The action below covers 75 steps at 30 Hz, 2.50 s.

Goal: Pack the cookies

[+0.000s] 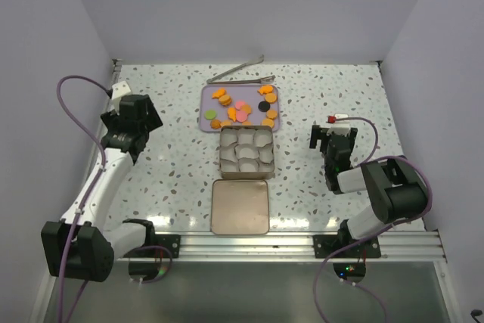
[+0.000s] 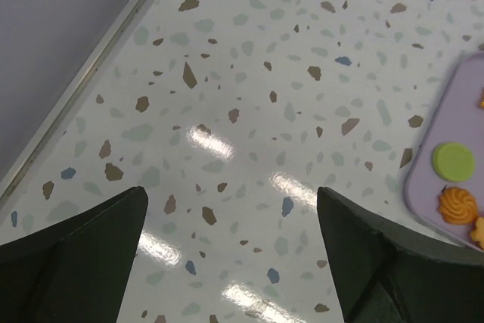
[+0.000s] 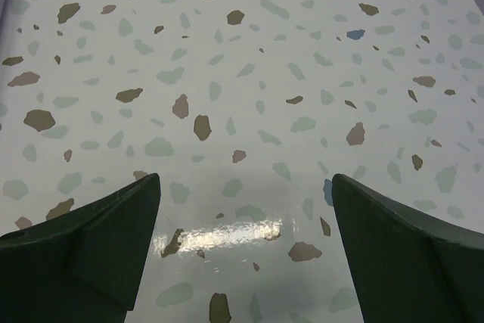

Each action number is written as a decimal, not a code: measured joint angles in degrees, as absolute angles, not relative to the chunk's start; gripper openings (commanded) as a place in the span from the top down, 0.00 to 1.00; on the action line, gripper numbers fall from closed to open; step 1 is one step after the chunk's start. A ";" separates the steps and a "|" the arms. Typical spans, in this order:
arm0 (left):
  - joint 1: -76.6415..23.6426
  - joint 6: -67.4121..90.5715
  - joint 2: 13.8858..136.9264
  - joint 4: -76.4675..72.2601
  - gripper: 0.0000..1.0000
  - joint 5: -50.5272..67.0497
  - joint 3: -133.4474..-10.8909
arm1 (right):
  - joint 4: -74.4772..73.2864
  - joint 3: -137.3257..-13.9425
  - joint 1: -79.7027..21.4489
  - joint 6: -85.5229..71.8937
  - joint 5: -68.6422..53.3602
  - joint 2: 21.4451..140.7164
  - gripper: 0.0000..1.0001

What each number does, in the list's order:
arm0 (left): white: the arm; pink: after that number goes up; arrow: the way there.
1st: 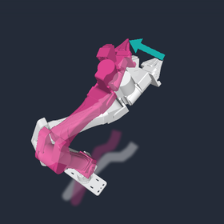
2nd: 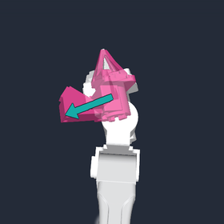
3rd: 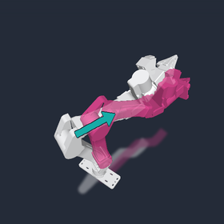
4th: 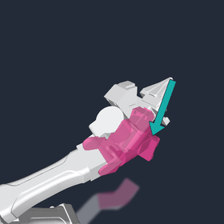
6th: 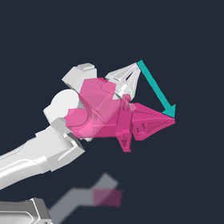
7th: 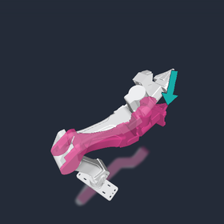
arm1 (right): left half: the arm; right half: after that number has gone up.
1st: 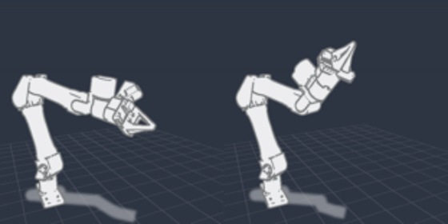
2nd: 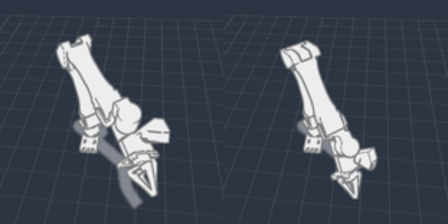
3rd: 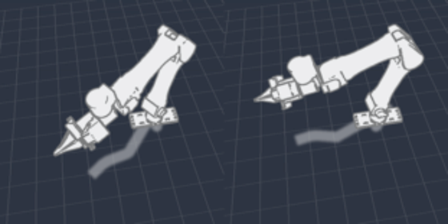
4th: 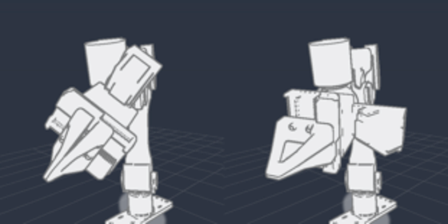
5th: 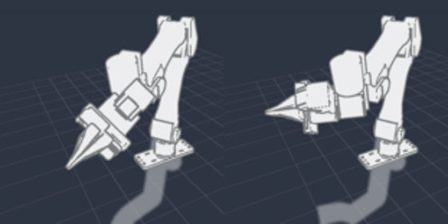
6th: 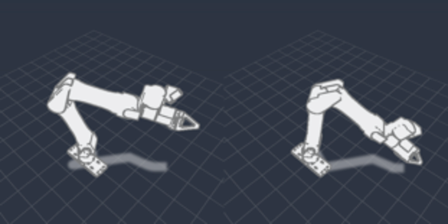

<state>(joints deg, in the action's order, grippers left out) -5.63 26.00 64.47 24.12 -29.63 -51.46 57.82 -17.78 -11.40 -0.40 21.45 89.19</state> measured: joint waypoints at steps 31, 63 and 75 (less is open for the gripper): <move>-7.68 21.98 126.98 20.38 0.01 10.46 -122.06 | -4.54 -48.23 -18.44 -19.62 20.64 63.99 0.01; -11.42 22.94 152.00 12.23 0.07 13.61 -132.77 | -38.17 -47.31 -19.51 -24.25 18.44 42.24 0.01; -12.19 22.52 154.36 15.59 0.16 5.15 -137.21 | -37.60 -46.70 -19.51 -24.64 15.53 44.34 0.01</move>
<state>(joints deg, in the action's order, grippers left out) -12.19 22.52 154.36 15.59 5.15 -137.21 -37.60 -46.70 -19.51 -24.64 15.53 44.34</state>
